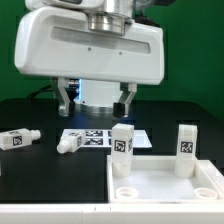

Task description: Assemble square table

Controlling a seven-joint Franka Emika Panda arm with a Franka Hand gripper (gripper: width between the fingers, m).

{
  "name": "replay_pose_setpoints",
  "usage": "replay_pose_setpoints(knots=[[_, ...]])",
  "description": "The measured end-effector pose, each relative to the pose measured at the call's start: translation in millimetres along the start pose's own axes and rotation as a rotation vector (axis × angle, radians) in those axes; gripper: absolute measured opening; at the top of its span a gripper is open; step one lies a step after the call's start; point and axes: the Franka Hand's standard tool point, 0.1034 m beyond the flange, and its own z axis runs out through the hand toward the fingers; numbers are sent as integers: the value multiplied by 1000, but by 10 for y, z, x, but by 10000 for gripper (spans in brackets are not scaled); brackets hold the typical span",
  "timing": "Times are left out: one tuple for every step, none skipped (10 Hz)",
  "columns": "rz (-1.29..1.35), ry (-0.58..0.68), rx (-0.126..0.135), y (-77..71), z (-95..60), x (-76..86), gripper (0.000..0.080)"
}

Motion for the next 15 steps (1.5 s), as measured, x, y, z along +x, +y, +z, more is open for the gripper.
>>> replay_pose_setpoints(knots=[[15, 0, 0, 3, 1, -3, 649], [4, -1, -1, 8, 2, -7, 649], [-26, -2, 0, 22, 3, -32, 649], [-44, -10, 1, 89, 1, -142, 649], [-115, -15, -5, 185, 10, -297, 649], [-228, -21, -13, 332, 54, -491, 649], [-307, -3, -41, 465, 95, -586, 649], [-366, -12, -43, 458, 94, -586, 649], [-432, -14, -43, 459, 95, -588, 649], [-469, -16, -43, 468, 97, -597, 649], [-538, -21, -45, 474, 98, -602, 649], [-560, -27, -40, 441, 131, -632, 649], [-565, -44, -20, 338, 220, -735, 649], [-529, -27, -31, 312, 262, -804, 649], [-517, -5, -59, 350, 268, -859, 649]])
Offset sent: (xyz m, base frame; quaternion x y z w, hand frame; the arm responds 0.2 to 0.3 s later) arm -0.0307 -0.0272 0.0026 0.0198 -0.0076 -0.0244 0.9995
